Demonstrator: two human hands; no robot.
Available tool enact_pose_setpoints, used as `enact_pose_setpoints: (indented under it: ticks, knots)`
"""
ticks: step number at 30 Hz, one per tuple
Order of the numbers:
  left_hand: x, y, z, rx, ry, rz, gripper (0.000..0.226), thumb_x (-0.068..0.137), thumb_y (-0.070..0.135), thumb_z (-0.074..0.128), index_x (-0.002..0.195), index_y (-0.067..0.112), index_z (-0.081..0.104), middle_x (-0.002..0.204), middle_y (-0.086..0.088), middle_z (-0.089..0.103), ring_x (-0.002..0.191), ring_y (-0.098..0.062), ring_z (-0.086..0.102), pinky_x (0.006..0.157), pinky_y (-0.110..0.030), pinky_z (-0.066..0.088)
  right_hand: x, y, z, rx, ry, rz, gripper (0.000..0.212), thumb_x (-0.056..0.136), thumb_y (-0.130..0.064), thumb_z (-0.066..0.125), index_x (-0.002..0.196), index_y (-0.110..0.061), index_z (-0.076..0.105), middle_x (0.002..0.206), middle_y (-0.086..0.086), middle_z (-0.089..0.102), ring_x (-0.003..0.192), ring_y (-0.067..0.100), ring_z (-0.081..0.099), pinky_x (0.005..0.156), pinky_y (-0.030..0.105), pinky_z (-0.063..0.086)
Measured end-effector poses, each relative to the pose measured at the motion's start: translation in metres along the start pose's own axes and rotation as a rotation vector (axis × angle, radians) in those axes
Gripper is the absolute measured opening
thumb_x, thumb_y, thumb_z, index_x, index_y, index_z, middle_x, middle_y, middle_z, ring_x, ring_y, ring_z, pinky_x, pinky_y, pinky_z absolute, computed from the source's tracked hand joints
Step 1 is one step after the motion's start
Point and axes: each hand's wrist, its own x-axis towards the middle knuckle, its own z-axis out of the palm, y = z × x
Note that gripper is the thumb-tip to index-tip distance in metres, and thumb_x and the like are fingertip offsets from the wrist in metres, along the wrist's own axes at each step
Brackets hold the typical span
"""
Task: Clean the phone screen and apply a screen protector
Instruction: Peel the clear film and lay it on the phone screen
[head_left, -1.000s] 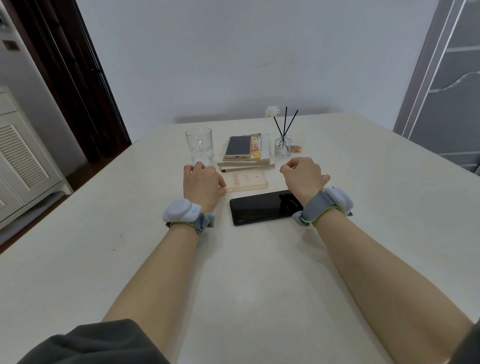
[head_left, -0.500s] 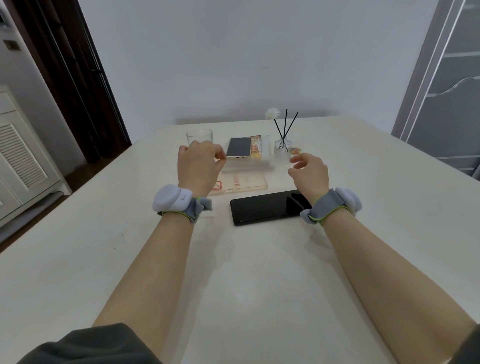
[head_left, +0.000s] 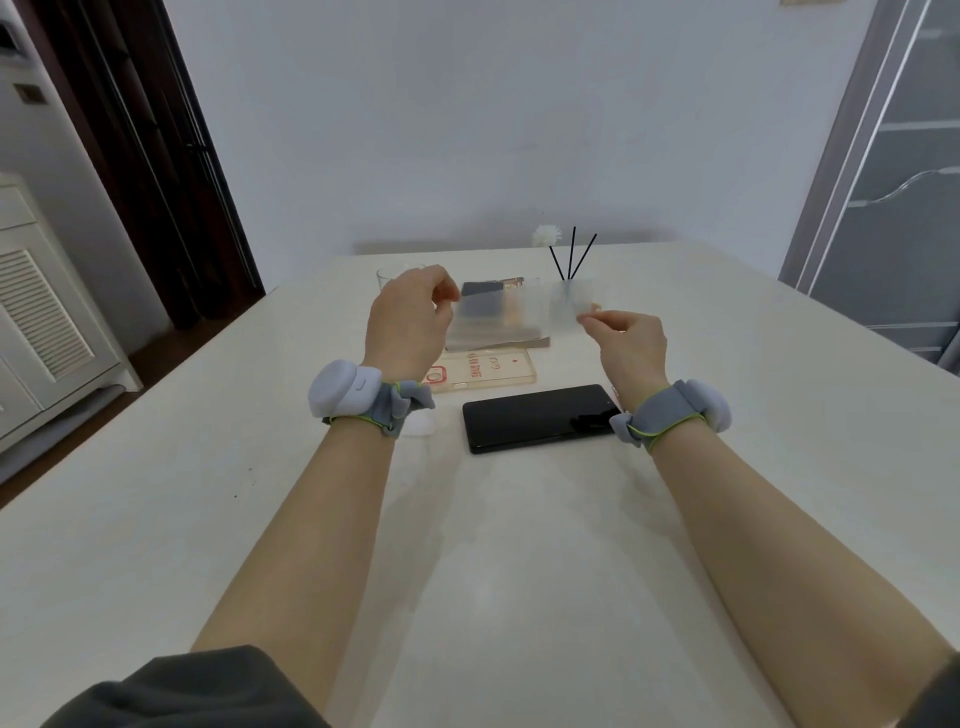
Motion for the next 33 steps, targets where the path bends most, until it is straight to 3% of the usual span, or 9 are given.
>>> enact_pose_setpoints:
  ticks: [6,9,12,14,16,18,22,29,33]
  knots:
    - [-0.005,0.002,-0.001,-0.218,-0.020,-0.262,0.023,0.085,0.003,0.048,0.103,0.011,0.060,0.090,-0.007,0.066,0.079,-0.022,0.061,0.066,-0.028,0.048,-0.011,-0.008,-0.013,-0.037,-0.031,0.039,0.017,0.075,-0.009,0.069,0.090,-0.012,0.075,0.085,0.005,0.070,0.078,0.011,0.057,0.078,0.022,0.041]
    - [-0.011,-0.002,-0.001,-0.336,-0.072,-0.395,0.027,0.081,-0.001,0.055,0.107,0.007,0.056,0.084,-0.011,0.067,0.079,-0.027,0.065,0.074,-0.035,0.056,-0.015,-0.010,-0.026,-0.086,-0.064,0.091,0.009,0.069,-0.007,0.071,0.077,-0.010,0.073,0.073,0.007,0.067,0.064,0.014,0.052,0.070,0.027,0.044]
    - [-0.021,-0.007,0.003,-0.413,-0.154,-0.514,0.031,0.076,-0.004,0.063,0.105,0.003,0.053,0.079,-0.016,0.065,0.069,-0.029,0.063,0.074,-0.039,0.057,-0.020,-0.009,-0.034,-0.213,-0.149,0.169,0.014,0.065,-0.006,0.069,0.076,0.002,0.073,0.076,0.015,0.066,0.068,0.021,0.050,0.065,0.030,0.043]
    - [-0.029,-0.010,0.008,-0.435,-0.196,-0.590,0.034,0.074,-0.006,0.068,0.103,0.003,0.051,0.082,-0.020,0.065,0.066,-0.030,0.063,0.075,-0.042,0.059,-0.025,-0.007,-0.035,-0.283,-0.152,0.205,0.017,0.063,-0.005,0.067,0.074,0.008,0.069,0.069,0.015,0.054,0.065,0.022,0.043,0.060,0.029,0.037]
    - [-0.033,-0.011,0.013,-0.458,-0.226,-0.645,0.037,0.074,-0.005,0.070,0.103,0.004,0.049,0.087,-0.023,0.065,0.063,-0.030,0.064,0.071,-0.041,0.059,-0.029,-0.007,-0.033,-0.333,-0.140,0.233,0.005,0.062,-0.003,0.065,0.067,-0.002,0.063,0.069,0.012,0.045,0.067,0.021,0.037,0.060,0.029,0.031]
    - [-0.035,-0.012,0.015,-0.488,-0.242,-0.676,0.038,0.075,-0.005,0.071,0.103,0.005,0.047,0.087,-0.022,0.064,0.058,-0.024,0.063,0.064,-0.035,0.059,-0.028,-0.006,-0.033,-0.363,-0.154,0.251,0.011,0.063,-0.002,0.063,0.068,-0.011,0.058,0.070,0.012,0.044,0.069,0.019,0.037,0.063,0.029,0.031]
    - [-0.035,-0.013,0.019,-0.530,-0.236,-0.709,0.040,0.075,-0.004,0.072,0.104,0.007,0.046,0.089,-0.019,0.063,0.053,-0.020,0.062,0.053,-0.028,0.056,-0.026,-0.002,-0.037,-0.381,-0.166,0.270,0.011,0.065,-0.002,0.063,0.072,-0.010,0.059,0.071,0.013,0.050,0.069,0.019,0.042,0.064,0.027,0.036]
    - [-0.037,-0.012,0.024,-0.504,-0.261,-0.711,0.043,0.073,-0.005,0.073,0.105,0.008,0.047,0.095,-0.022,0.065,0.057,-0.022,0.063,0.063,-0.033,0.058,-0.023,0.000,-0.040,-0.411,-0.147,0.305,0.014,0.069,-0.002,0.063,0.082,-0.005,0.067,0.076,0.014,0.056,0.070,0.022,0.048,0.065,0.027,0.040]
    - [-0.038,-0.010,0.027,-0.478,-0.263,-0.708,0.043,0.073,-0.004,0.074,0.105,0.008,0.048,0.095,-0.022,0.065,0.059,-0.024,0.064,0.069,-0.037,0.059,-0.022,0.004,-0.041,-0.410,-0.135,0.307,0.032,0.070,-0.003,0.062,0.096,0.013,0.067,0.075,0.015,0.056,0.071,0.022,0.048,0.066,0.027,0.040]
